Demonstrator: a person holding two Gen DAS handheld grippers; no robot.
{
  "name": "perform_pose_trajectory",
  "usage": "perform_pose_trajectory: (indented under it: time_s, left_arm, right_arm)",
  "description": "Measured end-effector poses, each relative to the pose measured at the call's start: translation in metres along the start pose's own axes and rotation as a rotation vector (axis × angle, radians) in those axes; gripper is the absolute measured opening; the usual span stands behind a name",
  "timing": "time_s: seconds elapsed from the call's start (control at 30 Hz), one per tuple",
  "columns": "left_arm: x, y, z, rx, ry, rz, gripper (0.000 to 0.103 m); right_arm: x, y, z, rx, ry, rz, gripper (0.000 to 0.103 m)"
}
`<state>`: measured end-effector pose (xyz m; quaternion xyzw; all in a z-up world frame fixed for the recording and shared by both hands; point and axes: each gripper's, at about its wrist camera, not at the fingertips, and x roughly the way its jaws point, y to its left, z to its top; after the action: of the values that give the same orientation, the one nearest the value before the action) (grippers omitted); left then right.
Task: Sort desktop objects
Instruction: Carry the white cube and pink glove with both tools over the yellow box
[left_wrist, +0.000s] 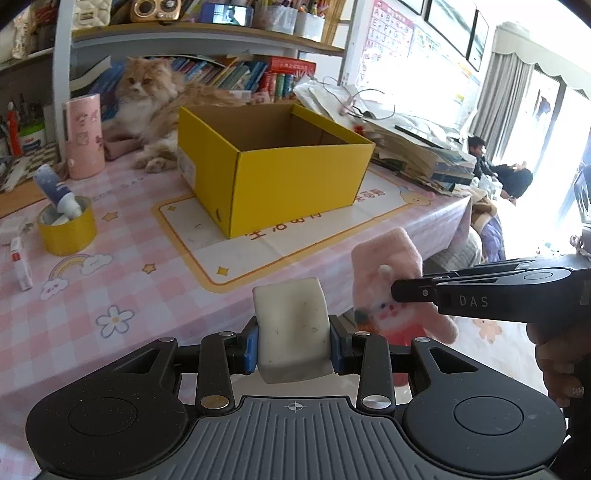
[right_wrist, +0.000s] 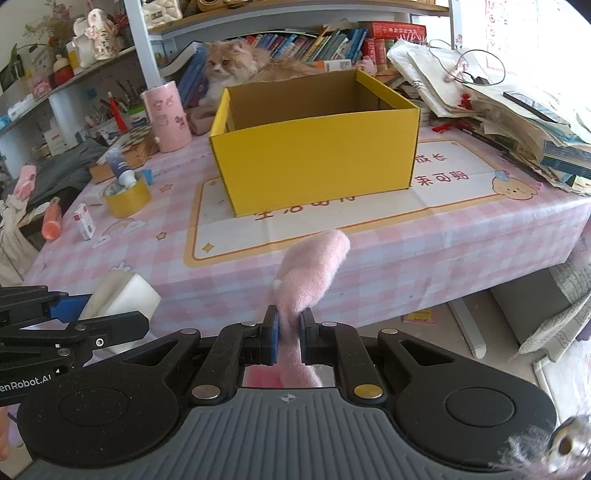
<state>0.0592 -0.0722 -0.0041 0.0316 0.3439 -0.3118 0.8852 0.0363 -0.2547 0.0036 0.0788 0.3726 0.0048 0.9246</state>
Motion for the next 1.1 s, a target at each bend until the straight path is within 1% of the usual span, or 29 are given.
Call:
perform_pose_trajectory:
  time_s: [0.4, 0.83, 1.0, 1.1]
  left_arm:
    - [0.023, -0.003, 0.011, 0.011, 0.017, -0.034, 0.035]
    - [0.051, -0.01, 0.032, 0.018, 0.02, -0.061, 0.035]
    - [0.057, -0.012, 0.048, 0.015, 0.002, -0.062, 0.035]
    - [0.056, -0.016, 0.063, 0.023, -0.037, -0.055, 0.035]
  right_arm:
    - [0.009, -0.018, 0.008, 0.016, 0.018, -0.027, 0.01]
    - [0.027, -0.037, 0.021, 0.023, 0.038, -0.031, 0.01]
    - [0.028, -0.044, 0.035, 0.003, 0.005, -0.025, 0.01]
    - [0.026, -0.048, 0.05, -0.017, -0.027, -0.014, 0.01]
